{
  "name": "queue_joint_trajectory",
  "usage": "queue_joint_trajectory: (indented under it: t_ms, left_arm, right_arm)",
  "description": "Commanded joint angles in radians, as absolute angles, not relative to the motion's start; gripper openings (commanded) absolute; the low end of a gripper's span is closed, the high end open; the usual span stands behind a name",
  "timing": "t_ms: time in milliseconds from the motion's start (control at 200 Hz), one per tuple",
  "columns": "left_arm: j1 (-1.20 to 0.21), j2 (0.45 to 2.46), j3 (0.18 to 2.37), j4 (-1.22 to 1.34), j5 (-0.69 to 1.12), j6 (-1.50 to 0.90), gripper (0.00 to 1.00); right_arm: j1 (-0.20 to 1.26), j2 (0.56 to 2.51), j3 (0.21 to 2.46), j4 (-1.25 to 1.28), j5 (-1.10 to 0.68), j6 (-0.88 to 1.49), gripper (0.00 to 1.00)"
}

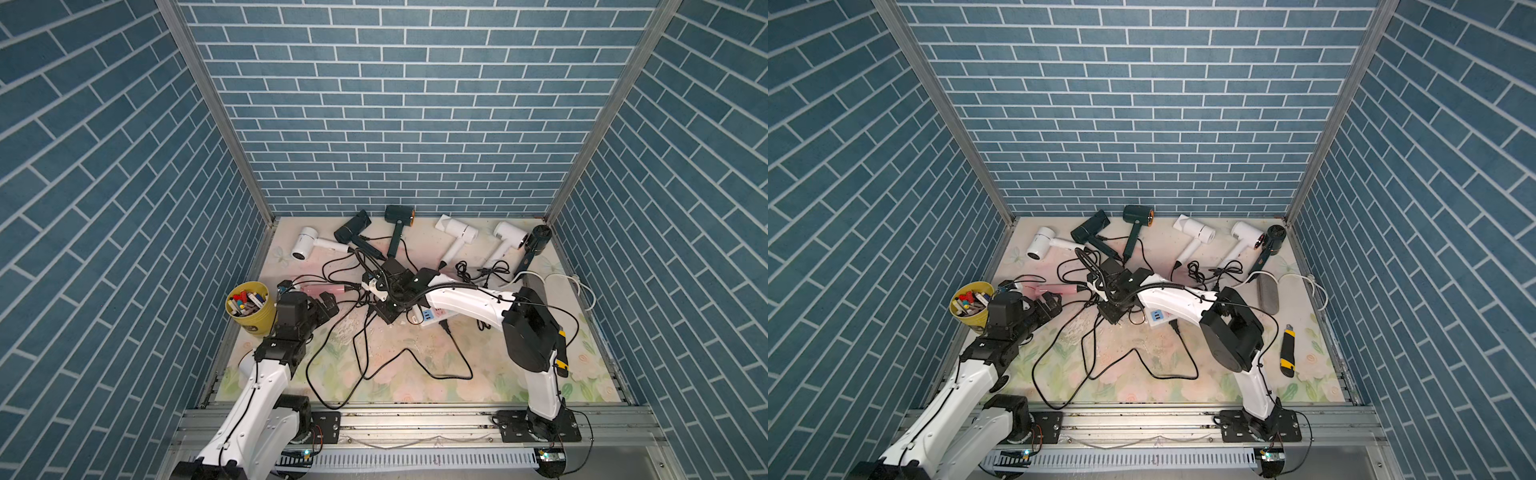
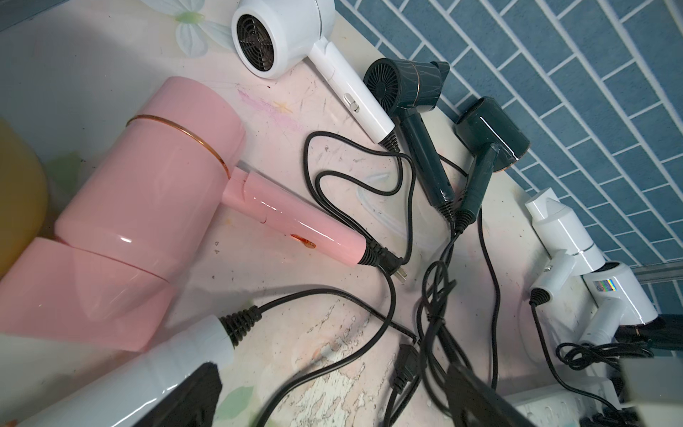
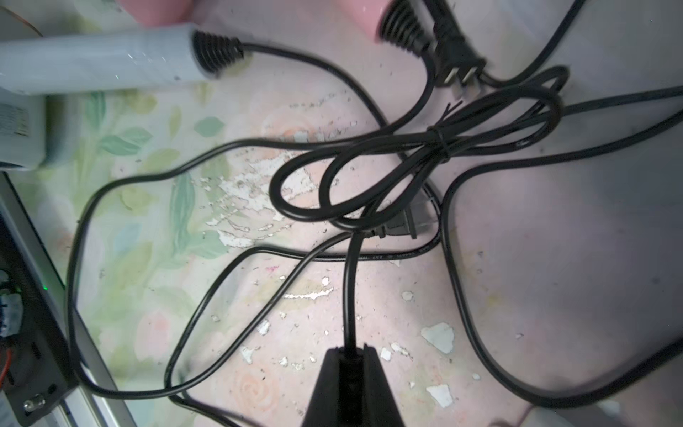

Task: Charge the blow dryers
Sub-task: Pick up the plug from the center of the board.

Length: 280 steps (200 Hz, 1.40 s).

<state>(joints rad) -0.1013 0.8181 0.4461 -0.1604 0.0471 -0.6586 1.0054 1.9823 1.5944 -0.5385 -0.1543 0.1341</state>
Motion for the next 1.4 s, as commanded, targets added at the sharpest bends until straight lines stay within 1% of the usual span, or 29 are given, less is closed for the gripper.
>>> queue_joint_trajectory:
  t_ms: [0, 270, 495, 810, 1180, 1395]
  left_arm:
    - [-0.092, 0.806, 0.436, -0.16, 0.048, -0.655, 0.99]
    - [-0.092, 0.806, 0.436, -0.152, 0.063, -0.649, 0.99]
    - [-0.092, 0.807, 0.436, -0.152, 0.069, -0.647, 0.99]
    - [-0.092, 0.821, 0.433, -0.14, 0.084, -0.644, 0.99]
    - [-0.092, 0.833, 0.433, -0.128, 0.093, -0.64, 0.99]
    - [-0.094, 0.846, 0.433, -0.117, 0.105, -0.638, 0.99]
  right_arm:
    - [1.003, 1.909, 1.553, -0.477, -0.094, 0.174, 0.0]
    - [0.947, 1.78, 1.409, -0.338, 0.004, 0.272, 0.0]
    - [0.883, 1.714, 1.318, -0.263, -0.044, 0.342, 0.0]
    - [0.823, 1.569, 1.168, -0.181, -0.007, 0.386, 0.0]
    - [0.759, 1.385, 1.052, -0.17, 0.073, 0.402, 0.0]
    - [0.731, 1.345, 0.996, -0.153, 0.095, 0.403, 0.0]
